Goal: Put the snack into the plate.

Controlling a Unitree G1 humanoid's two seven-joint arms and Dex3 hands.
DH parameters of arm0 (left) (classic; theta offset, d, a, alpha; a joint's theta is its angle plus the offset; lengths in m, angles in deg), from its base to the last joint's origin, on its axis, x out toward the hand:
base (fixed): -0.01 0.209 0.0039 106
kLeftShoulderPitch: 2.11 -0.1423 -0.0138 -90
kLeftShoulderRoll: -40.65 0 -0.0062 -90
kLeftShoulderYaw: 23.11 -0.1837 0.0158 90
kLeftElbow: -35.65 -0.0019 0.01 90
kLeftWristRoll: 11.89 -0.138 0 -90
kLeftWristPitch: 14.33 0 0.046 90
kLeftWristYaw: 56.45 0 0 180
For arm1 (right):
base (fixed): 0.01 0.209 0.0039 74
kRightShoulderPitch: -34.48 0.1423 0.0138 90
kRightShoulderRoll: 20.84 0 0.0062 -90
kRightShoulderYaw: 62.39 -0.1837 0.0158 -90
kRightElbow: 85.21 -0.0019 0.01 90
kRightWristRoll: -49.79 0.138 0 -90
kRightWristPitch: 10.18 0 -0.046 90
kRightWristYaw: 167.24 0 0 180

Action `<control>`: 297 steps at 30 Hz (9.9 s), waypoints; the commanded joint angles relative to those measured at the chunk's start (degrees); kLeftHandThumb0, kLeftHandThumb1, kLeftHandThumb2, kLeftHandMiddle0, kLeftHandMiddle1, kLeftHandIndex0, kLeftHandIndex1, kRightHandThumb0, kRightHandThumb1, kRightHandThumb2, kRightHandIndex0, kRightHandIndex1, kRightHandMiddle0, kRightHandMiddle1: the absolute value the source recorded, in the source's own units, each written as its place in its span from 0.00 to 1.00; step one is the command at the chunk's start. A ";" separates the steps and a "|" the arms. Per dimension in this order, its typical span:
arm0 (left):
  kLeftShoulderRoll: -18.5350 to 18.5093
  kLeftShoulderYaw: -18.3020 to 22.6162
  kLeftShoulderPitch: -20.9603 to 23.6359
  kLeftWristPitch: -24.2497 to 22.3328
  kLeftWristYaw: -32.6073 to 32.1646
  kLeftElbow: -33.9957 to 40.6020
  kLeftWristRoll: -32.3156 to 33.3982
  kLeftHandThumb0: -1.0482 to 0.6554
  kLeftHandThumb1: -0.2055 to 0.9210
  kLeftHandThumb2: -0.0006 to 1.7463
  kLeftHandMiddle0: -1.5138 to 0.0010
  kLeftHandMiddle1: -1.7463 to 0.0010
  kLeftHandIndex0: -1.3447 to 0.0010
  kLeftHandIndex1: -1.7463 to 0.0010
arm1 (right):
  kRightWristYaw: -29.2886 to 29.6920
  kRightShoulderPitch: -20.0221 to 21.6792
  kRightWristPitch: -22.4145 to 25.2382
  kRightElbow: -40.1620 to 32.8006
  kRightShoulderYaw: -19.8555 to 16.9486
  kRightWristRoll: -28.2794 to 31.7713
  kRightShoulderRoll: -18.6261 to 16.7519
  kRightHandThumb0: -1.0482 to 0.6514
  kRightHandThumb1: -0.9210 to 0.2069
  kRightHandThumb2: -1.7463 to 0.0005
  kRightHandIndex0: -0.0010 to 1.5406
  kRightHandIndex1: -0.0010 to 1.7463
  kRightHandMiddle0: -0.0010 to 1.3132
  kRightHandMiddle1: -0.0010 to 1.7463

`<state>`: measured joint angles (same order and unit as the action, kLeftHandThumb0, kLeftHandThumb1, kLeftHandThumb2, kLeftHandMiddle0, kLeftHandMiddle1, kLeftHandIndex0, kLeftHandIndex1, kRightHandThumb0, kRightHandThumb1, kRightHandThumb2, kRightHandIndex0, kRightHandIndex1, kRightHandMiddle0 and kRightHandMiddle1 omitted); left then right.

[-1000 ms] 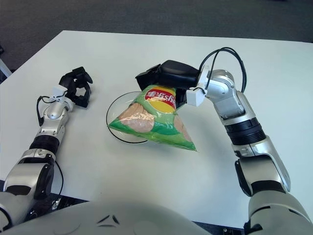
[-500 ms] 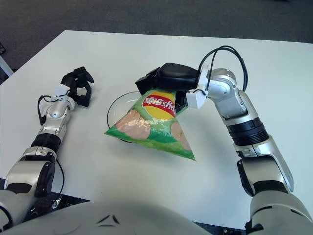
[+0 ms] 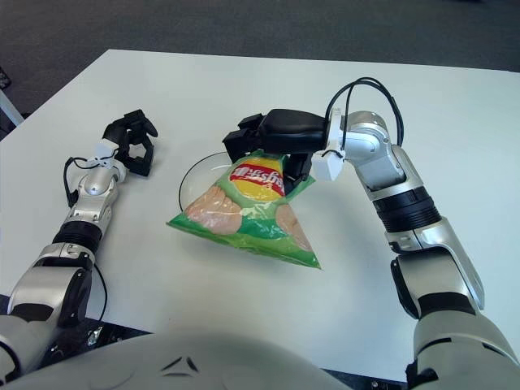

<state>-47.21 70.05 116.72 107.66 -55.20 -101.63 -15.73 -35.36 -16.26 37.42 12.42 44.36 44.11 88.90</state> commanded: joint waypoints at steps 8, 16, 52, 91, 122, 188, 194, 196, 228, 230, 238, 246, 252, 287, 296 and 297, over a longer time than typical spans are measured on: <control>3.37 -2.71 -7.62 -0.86 -4.88 -4.02 -4.00 0.61 0.10 1.00 0.41 0.00 0.44 0.05 | 0.44 4.72 -10.02 6.24 0.95 -4.43 0.20 0.26 0.28 0.55 0.02 0.36 0.00 0.49; 3.45 -3.64 -7.98 -1.37 -6.76 -2.87 -5.49 0.61 0.10 1.00 0.41 0.00 0.43 0.05 | 1.58 6.25 -13.07 8.86 0.85 -7.09 0.21 0.22 0.12 0.64 0.00 0.24 0.00 0.34; 3.40 -4.11 -6.63 0.25 -3.29 -5.12 -3.89 0.61 0.11 1.00 0.42 0.00 0.44 0.04 | 14.01 8.85 -10.23 9.94 -1.96 -12.77 -1.55 0.13 0.03 0.77 0.02 0.07 0.00 0.42; 3.11 -2.70 -6.95 -0.53 -1.23 -4.00 -1.41 0.61 0.11 1.00 0.42 0.00 0.46 0.02 | 25.46 14.78 -3.12 23.25 -5.52 -26.31 7.03 0.03 0.00 0.66 0.04 0.06 0.00 0.31; 2.19 -2.35 -6.40 0.62 -2.12 -6.78 -1.77 0.61 0.12 1.00 0.42 0.00 0.46 0.02 | 31.12 9.28 17.94 30.72 -12.52 -13.99 1.36 0.03 0.00 0.58 0.02 0.07 0.00 0.07; 4.79 1.75 -5.16 -1.55 5.84 -6.73 6.33 0.61 0.11 1.00 0.42 0.00 0.45 0.03 | 46.72 -5.39 22.95 47.40 -33.01 14.25 -22.25 0.39 0.00 0.69 0.22 0.76 0.13 0.97; 5.17 2.71 -5.02 -2.01 7.13 -6.56 7.78 0.61 0.11 1.00 0.42 0.00 0.45 0.03 | 50.82 -5.52 23.59 48.29 -33.26 13.72 -22.59 0.58 0.14 0.61 0.31 0.80 0.15 1.00; 5.30 2.90 -5.04 -2.38 6.74 -6.33 7.93 0.61 0.11 1.00 0.42 0.00 0.46 0.03 | 51.79 -5.77 24.58 48.16 -33.53 13.93 -22.63 0.60 0.20 0.57 0.33 0.81 0.16 1.00; 6.01 5.61 -9.01 -6.02 7.47 2.41 11.33 0.61 0.12 1.00 0.41 0.02 0.49 0.00 | 56.36 -27.78 34.32 12.58 -32.05 14.31 -29.96 0.62 0.75 0.09 0.53 0.97 0.42 1.00; 5.95 5.52 -9.77 -6.33 7.27 4.15 11.38 0.61 0.12 1.00 0.40 0.02 0.49 0.00 | 56.45 -29.07 34.73 10.89 -31.80 14.04 -30.44 0.62 0.75 0.09 0.53 0.98 0.43 1.00; 5.15 5.54 -12.86 -9.22 6.74 11.99 11.41 0.61 0.13 1.00 0.42 0.00 0.49 0.00 | 57.65 -34.51 37.93 2.93 -30.46 12.33 -31.84 0.61 0.78 0.06 0.53 1.00 0.44 1.00; 4.65 5.88 -15.01 -12.97 7.30 17.31 12.37 0.61 0.12 1.00 0.41 0.02 0.49 0.00 | 59.70 -36.00 40.64 -1.35 -28.71 11.40 -33.48 0.61 0.83 0.02 0.56 1.00 0.48 1.00; 4.41 5.52 -16.69 -15.71 7.52 21.32 12.31 0.61 0.12 1.00 0.40 0.03 0.49 0.00 | 60.74 -35.80 42.27 -2.57 -28.36 11.91 -34.07 0.47 0.73 0.10 0.71 1.00 0.50 1.00; 6.31 4.69 -18.06 -22.71 2.23 30.18 10.08 0.61 0.12 1.00 0.40 0.02 0.50 0.00 | 59.70 -32.80 32.84 4.27 -28.46 10.51 -32.49 0.34 0.52 0.25 0.86 1.00 0.46 1.00; 6.38 4.52 -17.55 -23.86 1.04 29.26 9.07 0.61 0.13 1.00 0.41 0.01 0.50 0.00 | 58.07 -32.25 31.82 5.77 -28.68 10.65 -31.77 0.34 0.50 0.27 0.86 1.00 0.44 1.00; 6.35 4.55 -17.56 -24.00 0.99 29.18 9.08 0.61 0.13 1.00 0.41 0.01 0.50 0.00 | 57.91 -32.23 31.61 5.90 -28.70 10.67 -31.75 0.34 0.50 0.27 0.87 1.00 0.44 1.00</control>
<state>-42.94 75.26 102.78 84.64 -53.49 -70.05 -6.01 23.09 -43.36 70.22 14.47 15.60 54.98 59.02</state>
